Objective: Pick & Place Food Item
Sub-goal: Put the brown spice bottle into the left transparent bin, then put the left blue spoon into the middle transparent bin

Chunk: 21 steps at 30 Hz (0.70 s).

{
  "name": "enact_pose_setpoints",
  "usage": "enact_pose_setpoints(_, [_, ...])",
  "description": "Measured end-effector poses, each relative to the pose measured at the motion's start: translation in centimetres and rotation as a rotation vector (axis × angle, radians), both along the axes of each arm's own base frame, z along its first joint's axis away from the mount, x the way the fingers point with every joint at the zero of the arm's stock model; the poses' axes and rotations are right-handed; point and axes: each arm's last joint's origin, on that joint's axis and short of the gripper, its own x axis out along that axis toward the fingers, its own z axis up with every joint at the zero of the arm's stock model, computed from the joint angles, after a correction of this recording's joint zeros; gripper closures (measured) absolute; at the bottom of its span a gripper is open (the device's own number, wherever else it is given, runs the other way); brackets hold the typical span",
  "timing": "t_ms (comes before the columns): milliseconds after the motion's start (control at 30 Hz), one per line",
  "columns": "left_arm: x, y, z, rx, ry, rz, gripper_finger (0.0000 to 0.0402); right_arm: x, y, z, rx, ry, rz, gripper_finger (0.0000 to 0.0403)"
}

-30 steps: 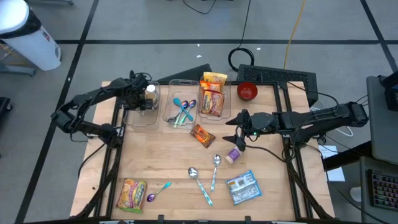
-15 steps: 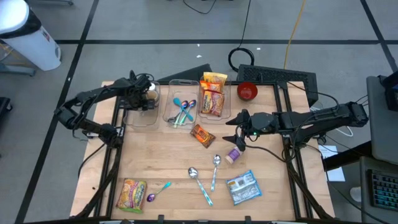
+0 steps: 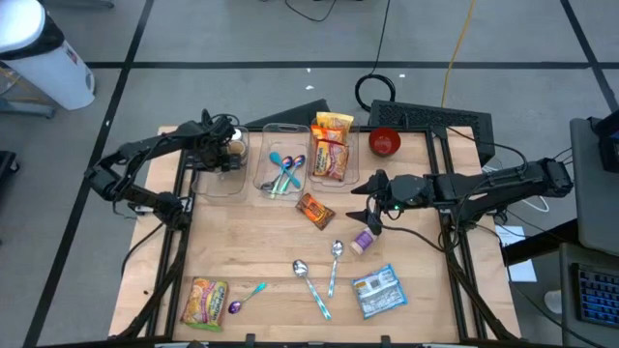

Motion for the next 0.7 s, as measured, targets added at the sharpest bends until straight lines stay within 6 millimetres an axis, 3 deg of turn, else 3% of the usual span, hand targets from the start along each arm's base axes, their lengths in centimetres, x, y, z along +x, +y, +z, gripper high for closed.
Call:
enact_pose_setpoints(200, [-0.12,-0.10,-0.03,-0.006,0.017,0.005,0.0165,0.00,0.00,0.00,0.000,0.000,0.000,0.0039])
enact_pose_setpoints(533, [-0.28,-0.18,-0.14,-0.004,0.046,0.014,0.0196,0.00,0.00,0.00,0.003,-0.001,-0.001,0.0039])
enact_pose_setpoints(700, [-0.27,-0.17,-0.12,-0.004,0.045,0.036,0.0193,0.00,0.00,0.01,0.017,-0.002,-0.008,0.0039])
